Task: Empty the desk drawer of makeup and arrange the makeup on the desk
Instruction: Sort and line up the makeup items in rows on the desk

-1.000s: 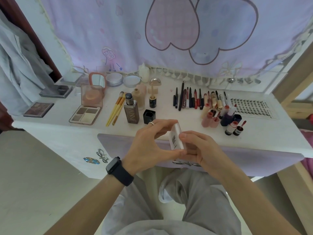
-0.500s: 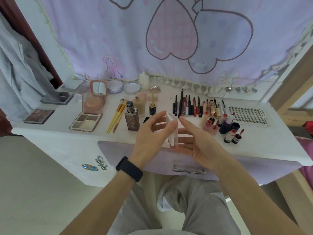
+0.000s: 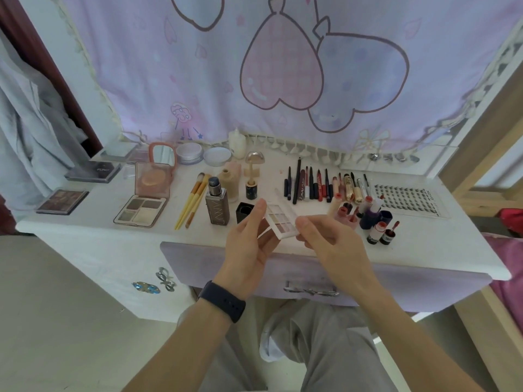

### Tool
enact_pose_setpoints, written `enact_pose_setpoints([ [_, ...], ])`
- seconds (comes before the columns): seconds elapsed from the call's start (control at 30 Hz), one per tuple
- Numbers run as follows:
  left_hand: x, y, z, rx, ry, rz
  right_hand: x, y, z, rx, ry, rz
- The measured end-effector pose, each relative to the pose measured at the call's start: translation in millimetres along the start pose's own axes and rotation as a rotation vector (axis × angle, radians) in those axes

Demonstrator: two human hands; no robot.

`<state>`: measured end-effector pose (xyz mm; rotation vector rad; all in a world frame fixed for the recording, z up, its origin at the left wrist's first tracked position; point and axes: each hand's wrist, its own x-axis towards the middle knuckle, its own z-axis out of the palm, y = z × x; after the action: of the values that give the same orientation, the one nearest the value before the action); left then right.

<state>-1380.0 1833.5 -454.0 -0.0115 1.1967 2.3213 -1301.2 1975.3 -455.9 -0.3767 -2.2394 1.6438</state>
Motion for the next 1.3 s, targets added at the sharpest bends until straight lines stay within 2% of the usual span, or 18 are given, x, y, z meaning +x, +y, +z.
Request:
enact_pose_setpoints([
  [0.07, -0.3, 0.7, -4.3, -0.028, 0.010, 0.005, 2.3, 3.2, -0.8, 0.023, 0.032, 0.035],
  [0.27, -4.1, 5.3, -26.3, 0.008, 0.050, 0.029, 6.8, 0.6, 5.3, 0.322, 0.059, 0.227],
  [0.43, -13.4, 14.5, -46.2, 0.237, 0.098, 0.056, 8.3, 2.9, 17.2, 0.460, 0.042, 0.362],
  [0.5, -19.0, 17.1, -51.9, 0.397, 0.060, 0.063, 8.7, 4.7, 21.6, 0.499, 0.027, 0.390],
  [0.67, -23.1, 17.1, -64.8, 1.152, -0.010, 0.169, 7.8, 10.3, 29.6, 0.484, -0.037, 0.451],
  [0.8, -25.3, 9.9, -73.3, 1.378, -0.029, 0.292, 5.2, 14.3, 34.5, 0.424, -0.088, 0.447],
  [0.97, -31.8, 9.8, -86.3, 1.580, 0.056, 0.340, 0.3, 12.1, 43.8, 0.366, -0.107, 0.398],
  [1.17, -39.4, 22.3, -99.7, 1.731, 0.045, 0.200, -9.0, 11.5, 68.7, 0.250, -0.168, 0.248],
  [1.3, -43.7, 29.3, -115.2, 1.692, 0.068, 0.138, -12.1, 7.4, 81.9, 0.176, -0.257, 0.171],
])
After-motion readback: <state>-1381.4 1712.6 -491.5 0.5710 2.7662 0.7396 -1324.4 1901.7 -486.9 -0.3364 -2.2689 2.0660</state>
